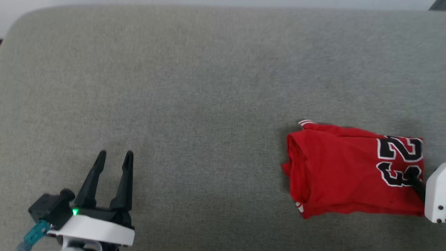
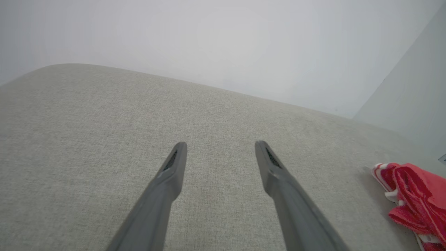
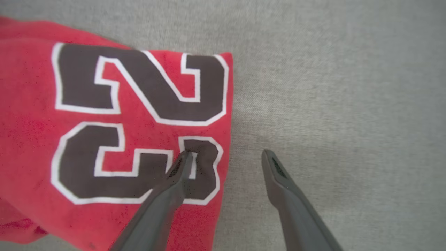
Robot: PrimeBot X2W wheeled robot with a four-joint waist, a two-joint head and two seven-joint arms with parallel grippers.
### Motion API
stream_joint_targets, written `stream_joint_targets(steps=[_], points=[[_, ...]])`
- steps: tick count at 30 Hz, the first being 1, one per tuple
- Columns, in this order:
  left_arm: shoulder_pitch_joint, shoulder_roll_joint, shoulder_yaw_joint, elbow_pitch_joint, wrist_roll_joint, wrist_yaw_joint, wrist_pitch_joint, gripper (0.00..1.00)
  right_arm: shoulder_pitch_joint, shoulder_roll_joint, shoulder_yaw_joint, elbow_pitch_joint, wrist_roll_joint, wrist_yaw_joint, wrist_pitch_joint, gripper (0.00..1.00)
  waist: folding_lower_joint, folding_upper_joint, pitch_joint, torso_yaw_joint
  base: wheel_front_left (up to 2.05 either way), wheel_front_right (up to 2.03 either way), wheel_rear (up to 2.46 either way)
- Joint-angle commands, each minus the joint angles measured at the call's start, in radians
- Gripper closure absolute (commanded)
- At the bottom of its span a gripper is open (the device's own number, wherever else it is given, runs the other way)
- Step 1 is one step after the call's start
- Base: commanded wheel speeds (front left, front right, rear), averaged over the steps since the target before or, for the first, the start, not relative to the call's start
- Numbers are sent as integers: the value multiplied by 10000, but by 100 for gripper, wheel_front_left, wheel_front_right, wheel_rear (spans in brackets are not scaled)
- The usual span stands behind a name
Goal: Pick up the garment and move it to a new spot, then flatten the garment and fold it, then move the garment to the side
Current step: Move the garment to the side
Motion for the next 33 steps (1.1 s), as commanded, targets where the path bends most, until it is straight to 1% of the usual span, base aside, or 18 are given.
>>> stream_joint_targets(steps=[1,4,8,9,10,11,12,16,19,20,21,26,30,33], points=[[-184,39,-46,18,-72,25,-45,0,-82,12,58,75,85,-4,222,0,0,0,300,165,0,0,0],[-477,82,-163,80,-158,25,-45,0,-254,94,80,241,268,-2,1017,0,0,0,597,299,0,0,0],[-661,126,-174,138,-257,25,-45,0,-226,524,122,368,357,-2,1388,0,0,0,798,361,0,0,0],[-680,144,-161,137,-271,25,-45,0,-177,609,178,378,355,1,1407,52,0,0,828,345,0,0,0],[-692,176,-168,140,-271,25,-45,0,-159,710,175,391,390,1,1345,64,0,0,853,314,0,0,0],[-717,212,-182,137,-258,25,-45,0,-166,802,135,406,430,-1,1278,98,0,0,874,261,0,0,0],[-744,257,-211,117,-237,25,-45,0,-173,859,77,389,432,-1,1198,100,0,0,890,197,0,0,0],[-846,499,-284,-6,-112,25,-45,0,-254,837,-364,245,320,-27,563,100,0,0,961,-187,0,0,0],[-1061,848,-527,-199,-40,25,-45,0,-227,600,-774,44,345,-41,212,100,0,0,1158,-569,0,0,0],[-1142,1009,-625,-282,-12,25,-47,0,-239,538,-925,-76,344,-39,78,100,0,0,1274,-707,0,0,0],[-1344,1367,-787,-394,-23,25,-45,0,-345,481,-1276,-277,332,-25,-182,100,0,0,1538,-994,0,0,0],[-2222,2338,-980,-888,-175,25,-45,0,-974,261,-2527,-609,67,-7,-813,100,0,0,2467,-1706,0,0,0],[-3102,3086,-1086,-1289,-269,25,-45,0,-1774,308,-3555,-523,-477,-5,-1308,100,0,0,3147,-2078,0,0,0],[-3707,3533,-1097,-1627,-336,25,-45,0,-2477,298,-4216,-259,-1059,-5,-1722,100,0,0,3582,-2264,0,0,0]])
